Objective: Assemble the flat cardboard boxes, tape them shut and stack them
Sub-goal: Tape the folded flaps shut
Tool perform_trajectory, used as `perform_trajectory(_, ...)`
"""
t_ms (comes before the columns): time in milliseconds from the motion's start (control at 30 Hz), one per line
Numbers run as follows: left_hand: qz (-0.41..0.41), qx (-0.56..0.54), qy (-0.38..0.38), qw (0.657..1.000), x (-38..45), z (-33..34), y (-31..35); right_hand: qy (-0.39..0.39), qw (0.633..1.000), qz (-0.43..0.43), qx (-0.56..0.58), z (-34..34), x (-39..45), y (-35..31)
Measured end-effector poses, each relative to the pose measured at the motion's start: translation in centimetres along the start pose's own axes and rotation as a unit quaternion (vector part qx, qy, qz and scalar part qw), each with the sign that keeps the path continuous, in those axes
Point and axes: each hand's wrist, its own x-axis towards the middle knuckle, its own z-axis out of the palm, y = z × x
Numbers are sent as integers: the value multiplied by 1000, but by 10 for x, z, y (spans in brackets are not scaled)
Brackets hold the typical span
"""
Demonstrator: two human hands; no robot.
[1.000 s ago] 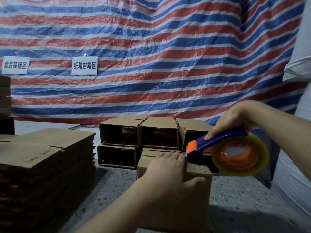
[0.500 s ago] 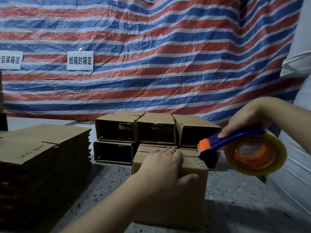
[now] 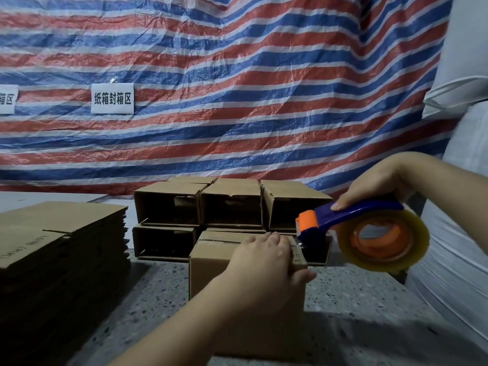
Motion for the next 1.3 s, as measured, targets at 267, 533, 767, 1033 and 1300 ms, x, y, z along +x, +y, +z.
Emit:
perform_trajectory(267, 9, -16, 21, 1000, 1, 3, -1, 34, 988, 74, -131, 7, -23, -5)
perform_trajectory(533, 9, -26, 31, 999, -3, 1, 2, 116, 926, 119, -338, 105, 32, -1)
perform_trajectory(767, -2, -24, 35, 999, -4, 1, 5, 321, 936, -4, -147, 190, 54, 61)
perform_trajectory(1033, 1, -28, 43, 999, -4, 2, 5, 383, 909, 42, -158, 229, 47, 58)
perform_trajectory(1300, 8, -19, 47, 999, -2, 3, 4, 206, 870, -92, 437, 178, 22, -1)
